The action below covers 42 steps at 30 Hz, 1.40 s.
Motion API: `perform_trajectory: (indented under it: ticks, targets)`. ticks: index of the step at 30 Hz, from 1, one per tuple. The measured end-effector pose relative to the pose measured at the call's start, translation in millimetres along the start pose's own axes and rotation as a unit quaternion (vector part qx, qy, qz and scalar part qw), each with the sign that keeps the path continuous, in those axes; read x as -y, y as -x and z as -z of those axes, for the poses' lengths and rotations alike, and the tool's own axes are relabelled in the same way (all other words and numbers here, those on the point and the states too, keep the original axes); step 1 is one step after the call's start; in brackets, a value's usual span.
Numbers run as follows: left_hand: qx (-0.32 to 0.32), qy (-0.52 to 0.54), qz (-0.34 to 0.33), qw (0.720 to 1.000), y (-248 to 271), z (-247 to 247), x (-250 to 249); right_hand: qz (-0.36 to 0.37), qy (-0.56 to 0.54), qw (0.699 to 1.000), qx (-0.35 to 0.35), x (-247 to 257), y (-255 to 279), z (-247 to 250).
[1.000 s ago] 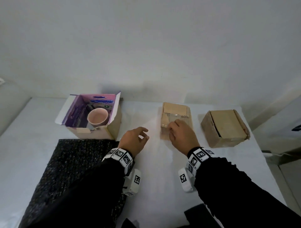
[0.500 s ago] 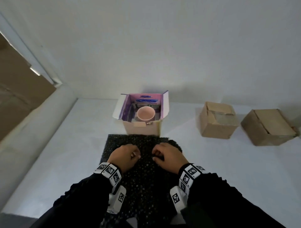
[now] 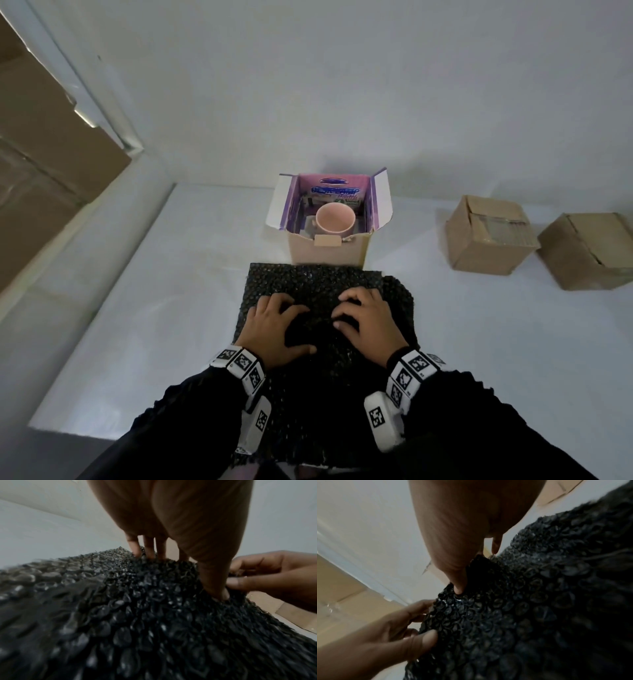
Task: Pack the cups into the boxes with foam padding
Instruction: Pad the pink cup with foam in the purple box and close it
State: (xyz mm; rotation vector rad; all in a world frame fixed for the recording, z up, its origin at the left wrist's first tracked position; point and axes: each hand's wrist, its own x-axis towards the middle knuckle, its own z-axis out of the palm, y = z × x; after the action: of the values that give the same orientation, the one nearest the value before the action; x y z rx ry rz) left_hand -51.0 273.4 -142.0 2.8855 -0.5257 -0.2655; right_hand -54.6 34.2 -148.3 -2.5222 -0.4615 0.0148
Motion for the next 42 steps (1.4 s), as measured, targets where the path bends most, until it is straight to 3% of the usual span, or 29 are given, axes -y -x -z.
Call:
perform_trajectory:
  ticks: [4, 7, 11, 17, 24, 28, 34, 38, 40, 42]
  targets:
    - [-0.137, 0.052, -0.083, 0.986, -12.8, 15.5, 8.3, 0.006, -0.157, 0.986, -0.054, 10.4, -21.8, 22.0]
    - [-0.163, 0.150, -0.074, 0.972, -21.7, 34.3, 4.8, -0.037, -0.216, 0.972, -0.083, 23.8, -28.1, 35.4]
    - [-0.189, 0.206, -0.040, 0.959, -30.3, 47.6, -1.6, -0.104, -0.202, 0.973, -0.044, 27.9, -32.8, 45.9]
    - [-0.170, 0.194, -0.077, 0.963, -35.5, 73.7, -9.6, -0.122, -0.220, 0.966, -0.052, 30.8, -49.6, 74.9]
    - [-0.124, 0.284, -0.153, 0.938, -50.5, 122.6, -3.1, 0.001, -0.136, 0.984, -0.117, 37.4, -75.7, 121.7]
    - [-0.134, 0.307, -0.142, 0.931, -68.7, 155.1, 1.7, 0.014, -0.122, 0.976, -0.179, 31.6, -98.7, 143.4]
    - [-0.120, 0.501, -0.024, 0.857, -103.0, 188.9, -5.8, -0.015, -0.177, 0.971, -0.162, 41.5, -130.4, 172.9]
    - [-0.106, 0.646, 0.000, 0.756, -124.0, 202.2, -9.6, -0.027, -0.078, 0.988, -0.129, 33.3, -156.4, 171.1]
    - [-0.126, 0.650, 0.014, 0.749, -138.5, 199.6, -10.3, -0.035, -0.014, 0.989, -0.144, 25.9, -172.5, 166.0]
    - [-0.172, 0.606, 0.027, 0.776, -154.1, 191.8, -10.7, -0.045, 0.055, 0.981, -0.181, 20.5, -186.9, 162.2]
